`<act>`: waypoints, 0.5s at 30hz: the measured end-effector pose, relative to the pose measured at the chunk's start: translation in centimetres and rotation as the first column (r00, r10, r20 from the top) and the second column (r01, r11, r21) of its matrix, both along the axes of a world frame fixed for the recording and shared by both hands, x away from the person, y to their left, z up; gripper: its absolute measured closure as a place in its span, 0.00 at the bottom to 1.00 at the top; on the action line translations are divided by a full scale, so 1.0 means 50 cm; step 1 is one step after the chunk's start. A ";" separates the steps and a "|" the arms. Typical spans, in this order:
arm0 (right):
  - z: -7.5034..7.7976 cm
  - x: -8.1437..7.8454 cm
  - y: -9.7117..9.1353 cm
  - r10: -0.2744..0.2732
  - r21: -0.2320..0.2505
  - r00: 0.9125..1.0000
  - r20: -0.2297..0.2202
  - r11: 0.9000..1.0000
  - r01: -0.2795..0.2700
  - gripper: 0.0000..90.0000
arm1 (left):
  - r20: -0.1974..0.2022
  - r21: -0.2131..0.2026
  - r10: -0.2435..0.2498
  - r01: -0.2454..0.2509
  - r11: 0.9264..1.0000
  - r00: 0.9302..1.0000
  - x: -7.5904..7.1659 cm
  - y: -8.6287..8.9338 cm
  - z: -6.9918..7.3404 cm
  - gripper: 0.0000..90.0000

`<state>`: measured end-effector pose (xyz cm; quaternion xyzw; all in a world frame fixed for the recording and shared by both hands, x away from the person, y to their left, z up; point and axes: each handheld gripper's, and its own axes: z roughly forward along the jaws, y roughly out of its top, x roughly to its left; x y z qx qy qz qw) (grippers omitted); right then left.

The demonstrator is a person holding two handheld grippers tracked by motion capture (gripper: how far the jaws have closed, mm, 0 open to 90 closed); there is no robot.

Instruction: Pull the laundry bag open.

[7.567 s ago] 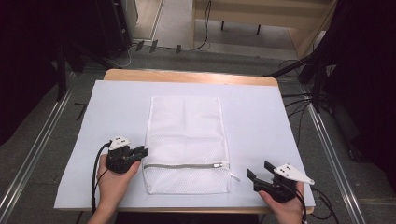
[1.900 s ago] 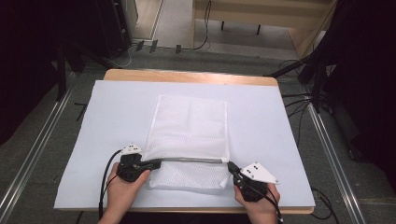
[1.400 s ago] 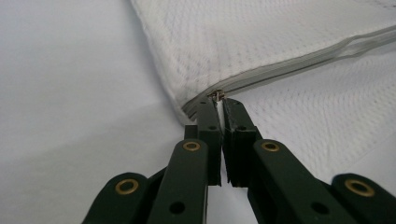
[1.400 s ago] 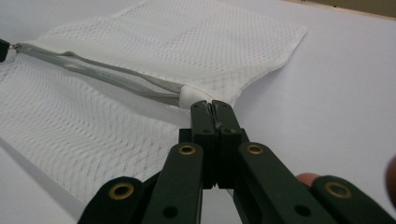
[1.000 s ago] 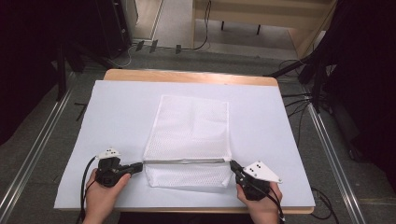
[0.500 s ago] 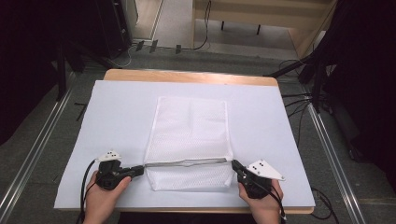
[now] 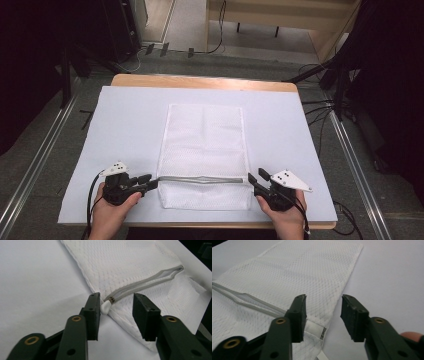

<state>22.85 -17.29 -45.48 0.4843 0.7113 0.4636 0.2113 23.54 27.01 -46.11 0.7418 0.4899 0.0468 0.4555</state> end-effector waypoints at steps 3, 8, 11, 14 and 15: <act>-0.001 0.004 -0.008 0.008 0.014 1.000 0.009 1.000 -0.008 0.48 | 0.040 -0.002 0.025 -0.025 1.000 0.999 0.000 0.003 0.001 0.46; -0.006 0.009 -0.029 0.005 0.037 1.000 0.018 0.999 -0.005 0.39 | 0.114 -0.001 0.045 -0.045 0.999 0.992 0.000 0.012 0.012 0.18; -0.008 0.013 -0.047 -0.017 0.040 1.000 0.011 0.999 0.017 0.36 | 0.150 0.000 0.045 -0.046 0.999 0.988 -0.002 0.018 0.018 0.15; -0.009 0.014 -0.069 -0.039 0.045 0.999 0.019 0.998 0.038 0.36 | 0.160 0.000 0.035 -0.036 0.999 0.986 -0.003 0.023 0.020 0.14; -0.009 0.014 -0.073 -0.039 0.048 0.999 0.018 0.998 0.039 0.36 | 0.159 -0.001 0.036 -0.036 0.999 0.987 -0.002 0.024 0.019 0.13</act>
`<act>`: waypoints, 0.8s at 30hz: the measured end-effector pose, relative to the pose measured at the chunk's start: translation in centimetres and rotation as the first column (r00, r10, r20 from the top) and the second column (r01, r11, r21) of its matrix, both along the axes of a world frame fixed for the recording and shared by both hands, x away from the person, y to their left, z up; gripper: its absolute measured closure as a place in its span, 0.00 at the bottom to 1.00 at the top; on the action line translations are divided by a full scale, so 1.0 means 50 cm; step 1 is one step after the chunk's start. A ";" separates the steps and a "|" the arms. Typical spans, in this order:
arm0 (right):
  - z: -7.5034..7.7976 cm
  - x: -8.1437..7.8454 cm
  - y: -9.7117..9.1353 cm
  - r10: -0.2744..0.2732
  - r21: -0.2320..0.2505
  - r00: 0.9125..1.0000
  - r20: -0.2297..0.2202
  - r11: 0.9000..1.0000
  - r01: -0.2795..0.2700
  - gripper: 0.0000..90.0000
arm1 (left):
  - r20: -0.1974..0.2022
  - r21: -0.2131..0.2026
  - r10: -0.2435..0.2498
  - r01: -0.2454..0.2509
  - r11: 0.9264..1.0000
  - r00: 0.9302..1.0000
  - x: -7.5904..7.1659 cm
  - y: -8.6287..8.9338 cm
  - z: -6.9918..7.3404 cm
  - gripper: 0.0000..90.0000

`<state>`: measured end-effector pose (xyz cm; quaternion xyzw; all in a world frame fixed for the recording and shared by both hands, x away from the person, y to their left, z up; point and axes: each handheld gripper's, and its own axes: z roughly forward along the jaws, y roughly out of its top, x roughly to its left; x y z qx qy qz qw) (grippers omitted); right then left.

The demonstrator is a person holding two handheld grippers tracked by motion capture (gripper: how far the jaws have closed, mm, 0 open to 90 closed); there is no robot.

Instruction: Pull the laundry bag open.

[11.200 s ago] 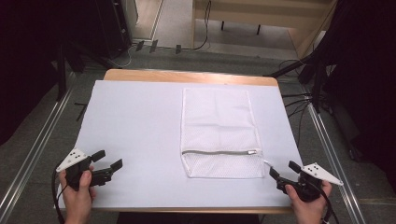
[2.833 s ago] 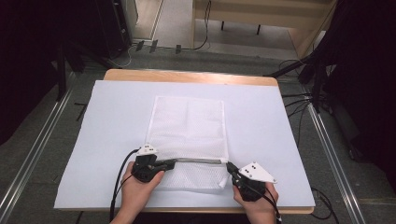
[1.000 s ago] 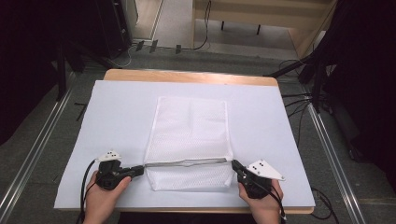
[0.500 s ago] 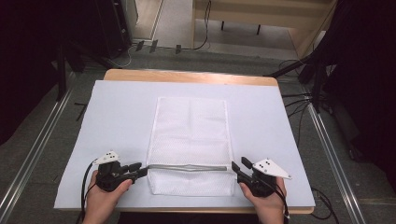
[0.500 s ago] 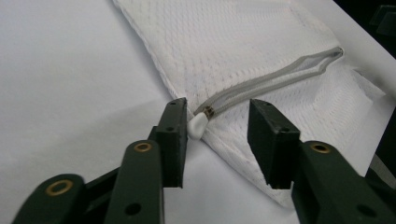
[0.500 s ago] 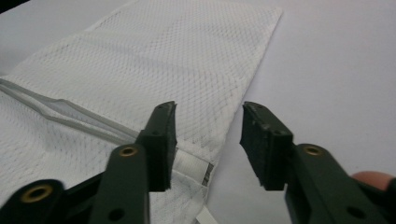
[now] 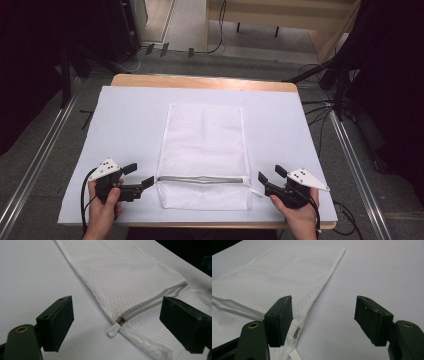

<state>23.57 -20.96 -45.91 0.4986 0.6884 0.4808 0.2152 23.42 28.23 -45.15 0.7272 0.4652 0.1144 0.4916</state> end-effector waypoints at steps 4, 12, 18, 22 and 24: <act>0.000 0.002 -0.023 -0.012 0.008 1.000 -0.011 1.000 0.012 0.33 | -0.004 0.021 0.019 -0.019 1.000 1.000 0.002 0.011 -0.003 0.13; -0.007 0.006 -0.063 -0.051 0.014 0.997 -0.050 0.999 0.052 0.28 | 0.018 0.046 0.051 -0.052 0.998 0.999 0.005 0.034 -0.004 0.13; -0.009 0.005 -0.082 -0.040 0.016 0.998 -0.057 0.999 0.041 0.19 | 0.024 0.035 0.055 -0.056 0.998 0.998 0.008 0.048 -0.003 0.12; -0.007 0.004 -0.093 -0.067 0.001 0.996 -0.059 0.998 0.068 0.16 | 0.021 0.030 0.065 -0.066 0.997 0.998 0.009 0.055 -0.003 0.12; -0.007 0.004 -0.097 -0.098 0.006 0.991 -0.086 0.995 0.099 0.16 | 0.019 0.027 0.071 -0.072 0.997 0.997 0.010 0.057 -0.003 0.12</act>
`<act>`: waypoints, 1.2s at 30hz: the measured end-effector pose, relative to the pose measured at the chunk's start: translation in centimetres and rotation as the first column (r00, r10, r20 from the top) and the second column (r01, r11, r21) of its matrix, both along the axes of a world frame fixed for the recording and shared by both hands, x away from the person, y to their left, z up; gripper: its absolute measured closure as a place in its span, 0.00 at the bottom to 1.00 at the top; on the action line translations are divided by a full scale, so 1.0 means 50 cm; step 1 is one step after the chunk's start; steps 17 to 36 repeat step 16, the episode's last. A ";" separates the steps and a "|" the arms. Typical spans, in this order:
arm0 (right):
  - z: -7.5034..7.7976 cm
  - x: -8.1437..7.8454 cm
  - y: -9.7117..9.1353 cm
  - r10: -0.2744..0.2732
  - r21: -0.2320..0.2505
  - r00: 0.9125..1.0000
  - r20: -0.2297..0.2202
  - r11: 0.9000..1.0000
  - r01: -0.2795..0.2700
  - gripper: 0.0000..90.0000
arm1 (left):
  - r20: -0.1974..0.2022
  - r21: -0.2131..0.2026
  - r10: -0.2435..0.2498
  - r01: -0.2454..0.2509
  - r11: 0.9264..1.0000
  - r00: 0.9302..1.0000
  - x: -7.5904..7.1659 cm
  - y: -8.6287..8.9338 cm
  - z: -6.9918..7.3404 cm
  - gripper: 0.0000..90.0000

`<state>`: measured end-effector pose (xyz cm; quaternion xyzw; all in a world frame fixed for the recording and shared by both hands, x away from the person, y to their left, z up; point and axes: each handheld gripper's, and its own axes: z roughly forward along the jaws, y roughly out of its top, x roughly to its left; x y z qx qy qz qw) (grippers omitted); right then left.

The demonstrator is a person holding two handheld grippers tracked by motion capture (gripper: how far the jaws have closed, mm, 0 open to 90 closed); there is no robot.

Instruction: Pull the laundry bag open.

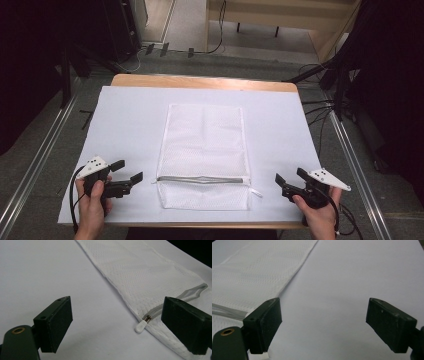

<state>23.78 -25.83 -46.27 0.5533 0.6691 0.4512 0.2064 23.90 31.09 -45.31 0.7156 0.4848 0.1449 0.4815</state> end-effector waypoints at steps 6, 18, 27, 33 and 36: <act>0.001 -0.002 -0.008 -0.077 -0.022 0.997 0.003 0.997 0.077 0.16 | -0.001 0.007 0.001 -0.001 1.000 1.000 0.000 0.003 0.000 0.12; -0.001 -0.002 -0.004 -0.068 -0.053 0.998 -0.017 0.996 0.067 0.13 | -0.006 0.016 0.007 -0.007 1.000 1.000 0.003 0.003 -0.002 0.12; -0.001 -0.002 -0.004 -0.068 -0.053 0.998 -0.017 0.996 0.067 0.13 | -0.006 0.016 0.007 -0.007 1.000 1.000 0.003 0.003 -0.002 0.12; -0.001 -0.002 -0.004 -0.068 -0.053 0.998 -0.017 0.996 0.067 0.13 | -0.006 0.016 0.007 -0.007 1.000 1.000 0.003 0.003 -0.002 0.12; -0.001 -0.002 -0.004 -0.068 -0.053 0.998 -0.017 0.996 0.067 0.13 | -0.006 0.016 0.007 -0.007 1.000 1.000 0.003 0.003 -0.002 0.12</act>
